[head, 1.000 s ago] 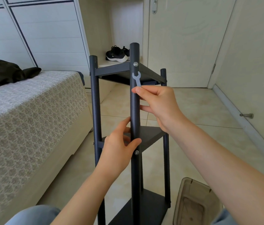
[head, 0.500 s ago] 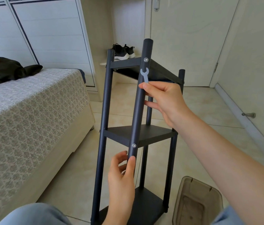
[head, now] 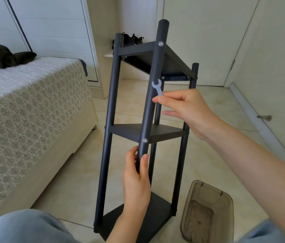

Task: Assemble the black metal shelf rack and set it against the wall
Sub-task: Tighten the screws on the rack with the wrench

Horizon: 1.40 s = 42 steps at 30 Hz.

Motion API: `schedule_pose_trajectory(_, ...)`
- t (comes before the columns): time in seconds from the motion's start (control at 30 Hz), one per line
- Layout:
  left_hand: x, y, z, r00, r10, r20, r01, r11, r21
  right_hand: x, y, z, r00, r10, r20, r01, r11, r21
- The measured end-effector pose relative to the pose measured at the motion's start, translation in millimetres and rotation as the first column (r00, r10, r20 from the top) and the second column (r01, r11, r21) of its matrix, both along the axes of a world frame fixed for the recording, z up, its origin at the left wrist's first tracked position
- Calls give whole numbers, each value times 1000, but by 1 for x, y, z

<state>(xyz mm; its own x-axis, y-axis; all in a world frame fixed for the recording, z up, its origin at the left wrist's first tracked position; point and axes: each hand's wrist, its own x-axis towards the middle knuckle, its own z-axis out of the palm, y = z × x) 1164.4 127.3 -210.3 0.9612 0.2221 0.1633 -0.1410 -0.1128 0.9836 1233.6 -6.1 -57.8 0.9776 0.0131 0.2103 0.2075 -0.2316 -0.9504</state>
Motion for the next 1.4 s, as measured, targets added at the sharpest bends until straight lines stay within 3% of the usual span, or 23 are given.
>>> schedule_pose_trajectory(0.23,9,-3,-10,995,49,81,-54,996,65,-14,-21,-33,996,-30,-84,12,978,-208)
schedule_pose_trajectory(0.4,16,-2,-14,989,73,125,-87,990,114,-25,-22,-69,975,-68,-213,12,967,-254)
schedule_pose_trajectory(0.67,31,1,-19,979,134,156,-162,969,187,-30,8,-115,944,-176,-278,152,983,-104)
schedule_pose_trajectory(0.87,42,12,-17,967,173,187,-211,956,202,-26,41,-146,953,-190,-234,176,981,-79)
schedule_pose_trajectory(1.4,64,36,-21,954,207,216,-262,925,273,16,63,-153,990,-81,-112,76,996,-51)
